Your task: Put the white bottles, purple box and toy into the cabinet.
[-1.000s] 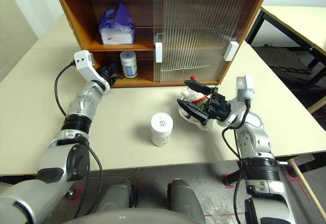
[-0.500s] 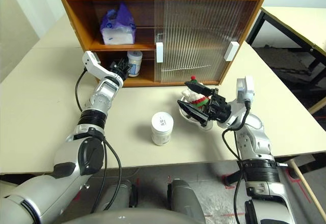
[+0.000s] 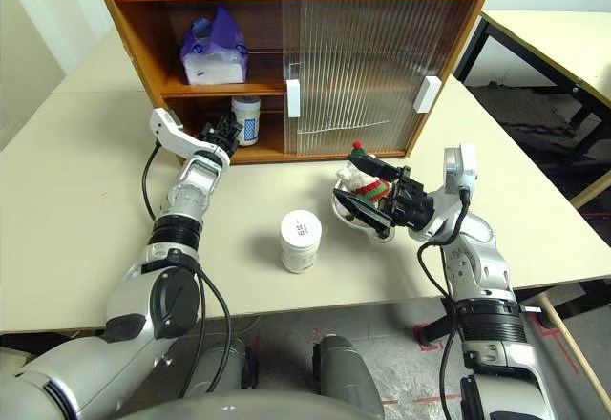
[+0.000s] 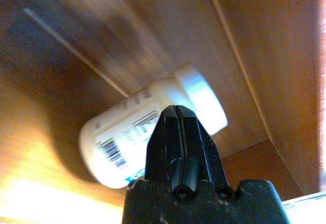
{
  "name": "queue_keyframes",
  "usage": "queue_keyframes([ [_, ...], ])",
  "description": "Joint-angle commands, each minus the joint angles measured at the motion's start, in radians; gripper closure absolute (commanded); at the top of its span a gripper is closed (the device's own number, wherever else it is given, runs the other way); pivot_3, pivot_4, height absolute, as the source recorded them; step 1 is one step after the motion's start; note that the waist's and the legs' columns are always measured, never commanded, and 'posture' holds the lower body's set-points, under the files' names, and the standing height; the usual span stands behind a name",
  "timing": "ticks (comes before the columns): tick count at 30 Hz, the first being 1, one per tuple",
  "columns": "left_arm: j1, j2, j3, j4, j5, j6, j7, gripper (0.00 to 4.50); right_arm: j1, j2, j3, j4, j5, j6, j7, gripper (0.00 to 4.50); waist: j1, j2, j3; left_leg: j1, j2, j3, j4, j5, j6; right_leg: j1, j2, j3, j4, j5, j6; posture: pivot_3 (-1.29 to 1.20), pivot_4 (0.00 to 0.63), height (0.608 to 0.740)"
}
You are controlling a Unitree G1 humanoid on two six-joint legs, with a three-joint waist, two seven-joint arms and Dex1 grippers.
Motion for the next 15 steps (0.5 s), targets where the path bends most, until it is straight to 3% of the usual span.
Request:
queue_keyframes([
  [1, 0.029, -0.013, -0.006, -0.041, -0.014, 0.021, 0.020, 4.45, -0.002, -0.008, -0.003, 0.008, -0.008, -0.014, 0.006, 0.00, 0.000, 0.000, 0.000, 0.000, 0.000, 0.000, 0.000, 0.000, 0.000, 0.000, 0.000, 0.000, 0.000, 0.000, 0.000, 0.08, 0.000, 0.740],
  [15, 0.078, -0.035, 0.023, -0.125, -0.079, 0.033, 0.089, 4.45, 0.002, -0.013, -0.002, 0.008, -0.007, -0.013, 0.010, 0.00, 0.000, 0.000, 0.000, 0.000, 0.000, 0.000, 0.000, 0.000, 0.000, 0.000, 0.000, 0.000, 0.000, 0.000, 0.000, 0.08, 0.000, 0.740],
])
